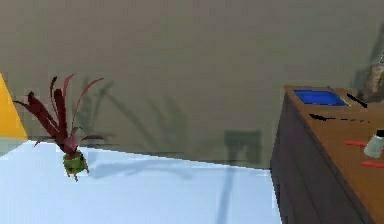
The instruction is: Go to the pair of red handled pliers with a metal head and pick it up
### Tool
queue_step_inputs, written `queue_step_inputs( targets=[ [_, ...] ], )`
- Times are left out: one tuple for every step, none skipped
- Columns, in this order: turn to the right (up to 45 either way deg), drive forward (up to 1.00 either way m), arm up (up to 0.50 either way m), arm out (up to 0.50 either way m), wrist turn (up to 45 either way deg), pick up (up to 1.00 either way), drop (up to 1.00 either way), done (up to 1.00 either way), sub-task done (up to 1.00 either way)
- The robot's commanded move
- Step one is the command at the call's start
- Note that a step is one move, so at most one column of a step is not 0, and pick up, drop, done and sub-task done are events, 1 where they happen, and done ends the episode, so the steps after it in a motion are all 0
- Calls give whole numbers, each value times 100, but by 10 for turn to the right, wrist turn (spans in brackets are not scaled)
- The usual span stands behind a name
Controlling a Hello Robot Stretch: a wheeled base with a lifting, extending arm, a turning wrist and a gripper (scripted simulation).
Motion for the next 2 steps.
queue_step_inputs(
  targets=[
    [0,35,0,0,0,0,0,0,0],
    [-210,0,0,0,0,0,0,0,0]
  ],
)
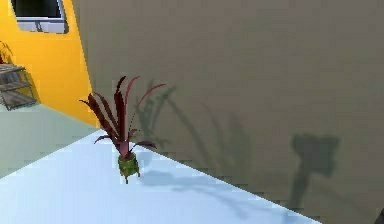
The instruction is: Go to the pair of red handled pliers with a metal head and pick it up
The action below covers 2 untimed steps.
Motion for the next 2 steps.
queue_step_inputs(
  targets=[
    [0,0,50,0,0,0,0,0,0],
    [0,0,38,0,0,0,0,0,0]
  ],
)
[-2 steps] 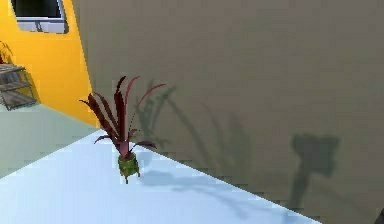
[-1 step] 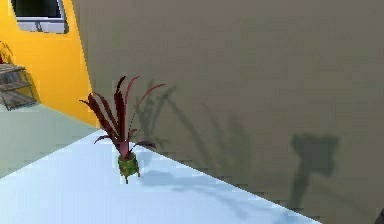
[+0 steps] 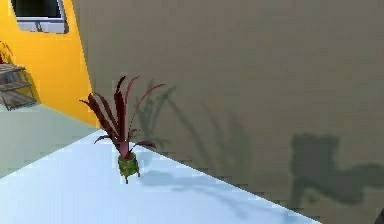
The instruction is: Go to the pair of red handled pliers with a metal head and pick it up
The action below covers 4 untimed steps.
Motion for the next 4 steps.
queue_step_inputs(
  targets=[
    [0,0,0,40,0,0,0,0,0],
    [0,0,0,0,450,0,0,0,0],
    [0,0,0,0,450,0,0,0,0],
    [0,0,0,0,450,0,0,0,0]
  ],
)
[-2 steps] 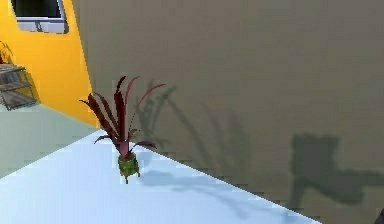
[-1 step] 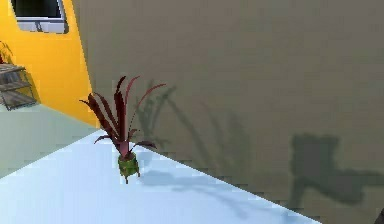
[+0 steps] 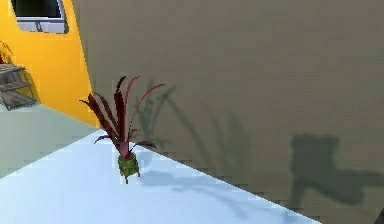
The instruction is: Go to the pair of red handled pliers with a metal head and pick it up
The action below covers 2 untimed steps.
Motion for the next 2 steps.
queue_step_inputs(
  targets=[
    [0,0,0,0,180,0,0,0,0],
    [0,0,-14,0,0,0,0,0,0]
  ],
)
